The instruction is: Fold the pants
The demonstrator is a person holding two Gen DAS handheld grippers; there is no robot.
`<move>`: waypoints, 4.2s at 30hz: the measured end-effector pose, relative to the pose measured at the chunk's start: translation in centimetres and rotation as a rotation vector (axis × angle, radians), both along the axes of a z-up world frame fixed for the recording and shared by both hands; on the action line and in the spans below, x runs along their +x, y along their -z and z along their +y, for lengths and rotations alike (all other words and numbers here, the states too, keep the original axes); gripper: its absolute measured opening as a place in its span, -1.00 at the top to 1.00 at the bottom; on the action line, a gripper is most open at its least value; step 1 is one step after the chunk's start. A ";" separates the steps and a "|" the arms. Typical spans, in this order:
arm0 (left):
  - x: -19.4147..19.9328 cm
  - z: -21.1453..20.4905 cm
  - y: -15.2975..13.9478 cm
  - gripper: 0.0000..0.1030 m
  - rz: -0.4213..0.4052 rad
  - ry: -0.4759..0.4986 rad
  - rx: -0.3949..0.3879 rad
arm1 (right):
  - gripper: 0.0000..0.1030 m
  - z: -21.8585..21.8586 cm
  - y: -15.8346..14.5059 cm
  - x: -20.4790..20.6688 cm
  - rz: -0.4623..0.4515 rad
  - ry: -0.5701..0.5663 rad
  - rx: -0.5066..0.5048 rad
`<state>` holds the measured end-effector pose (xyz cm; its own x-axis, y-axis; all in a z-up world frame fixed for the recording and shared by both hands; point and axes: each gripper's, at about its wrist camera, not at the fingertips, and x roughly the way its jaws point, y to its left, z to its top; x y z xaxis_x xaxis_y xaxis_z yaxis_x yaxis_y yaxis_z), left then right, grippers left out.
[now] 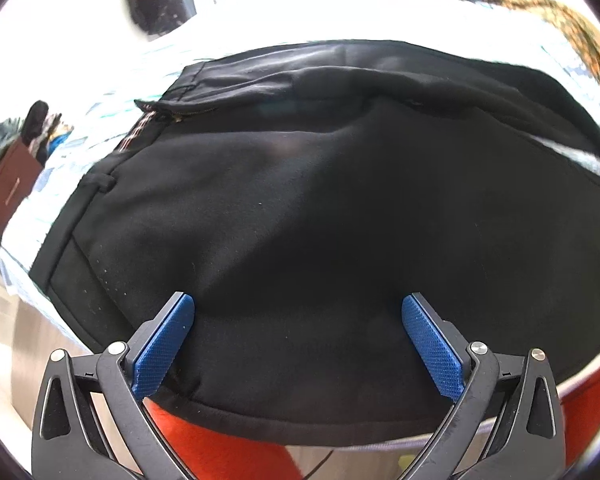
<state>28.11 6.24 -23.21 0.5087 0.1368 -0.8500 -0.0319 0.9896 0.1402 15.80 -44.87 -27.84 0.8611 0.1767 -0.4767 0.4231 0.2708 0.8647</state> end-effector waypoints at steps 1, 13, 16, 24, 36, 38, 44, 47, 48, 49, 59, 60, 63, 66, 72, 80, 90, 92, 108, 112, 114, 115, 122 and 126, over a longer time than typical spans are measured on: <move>0.0 -0.3 -0.2 -0.99 0.010 0.018 0.011 | -0.06 -0.4 0.2 0.2 0.014 -0.006 0.003; 7.6 -8.2 -5.9 -0.99 0.053 0.201 -0.198 | 0.77 -3.1 -5.0 -1.3 -0.075 -0.153 -0.166; 12.8 -9.6 -6.5 -0.99 0.089 0.167 -0.475 | 0.77 -3.0 -7.4 -2.3 -0.138 -0.211 -0.227; 23.1 -10.7 -4.5 -0.98 0.198 0.007 -0.801 | 0.77 -1.0 -12.3 -4.2 -0.255 -0.348 -0.333; 23.6 -6.2 -2.9 0.91 0.232 -0.128 -0.772 | 0.79 -1.7 -17.5 -8.2 -0.353 -0.499 -0.425; 22.4 -4.3 -4.6 0.91 0.182 -0.161 -0.824 | 0.79 -3.2 -15.8 -6.0 -0.275 -0.479 -0.429; 12.7 -0.5 -20.3 0.80 -0.277 -0.019 -0.662 | 0.80 -6.6 -20.1 1.2 -0.383 -0.450 -0.528; 6.2 0.5 -19.9 0.69 -0.325 0.006 -0.560 | 0.80 -6.5 -21.3 2.6 -0.340 -0.538 -0.634; 4.2 0.2 -17.8 0.66 -0.288 0.005 -0.536 | 0.80 -6.7 -20.3 2.7 -0.280 -0.562 -0.643; 2.9 -0.4 -15.3 0.63 -0.241 0.004 -0.522 | 0.80 -7.0 -18.5 2.8 -0.202 -0.579 -0.647; -1.6 -6.2 -3.2 0.72 0.052 0.100 -0.422 | 0.81 -10.2 -6.1 1.8 0.366 -0.584 -0.748; -1.7 -6.5 -3.4 0.72 0.047 0.107 -0.423 | 0.81 -10.3 -6.8 1.5 0.366 -0.571 -0.768; -1.7 -7.5 -2.7 0.72 0.066 0.137 -0.415 | 0.81 -10.8 -7.7 0.9 0.403 -0.548 -0.819; -1.5 -8.0 -2.3 0.72 0.084 0.137 -0.413 | 0.81 -11.5 -7.2 0.5 0.445 -0.528 -0.825; -1.4 -9.3 -2.0 0.71 0.095 0.175 -0.363 | 0.81 -11.8 -6.1 -0.3 0.468 -0.503 -0.835; -3.6 -8.0 -3.8 -0.03 0.165 0.233 -0.317 | -0.24 -10.9 -6.7 -1.7 0.435 -0.476 -0.838; -0.3 3.2 -7.9 -0.24 -0.085 0.068 -0.243 | -0.36 -4.2 -11.2 -3.2 0.316 -0.419 -1.016; 1.8 4.4 -4.2 -0.01 0.012 -0.001 -0.141 | -0.36 -1.5 -10.6 -1.1 0.285 -0.472 -1.006; 5.8 8.8 -1.8 -0.47 0.076 -0.164 0.011 | -0.59 2.1 -2.9 3.0 0.393 -0.626 -0.950; 5.3 8.5 -3.7 -0.50 -0.010 -0.169 -0.092 | -0.59 2.1 -2.8 2.7 0.394 -0.635 -0.941; 5.9 8.0 -5.5 -0.55 -0.067 -0.134 -0.142 | -0.60 2.1 -2.8 3.0 0.397 -0.639 -0.939; 6.5 8.2 -6.3 -0.67 -0.094 -0.132 -0.127 | -0.62 2.1 -2.8 3.1 0.397 -0.642 -0.937; 13.3 15.0 -4.3 -0.94 -0.193 -0.341 -0.099 | -0.69 2.4 -2.7 3.1 0.393 -0.629 -0.948; 16.2 17.4 1.2 -0.99 -0.016 -0.378 -0.087 | -0.70 2.5 -2.7 3.1 0.402 -0.628 -0.946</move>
<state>44.27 23.65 -24.39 0.4490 0.2449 -0.8593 -0.3986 0.9156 0.0527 18.89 -42.41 -25.15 0.5106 -0.0525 -0.8582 0.1838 0.9817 0.0493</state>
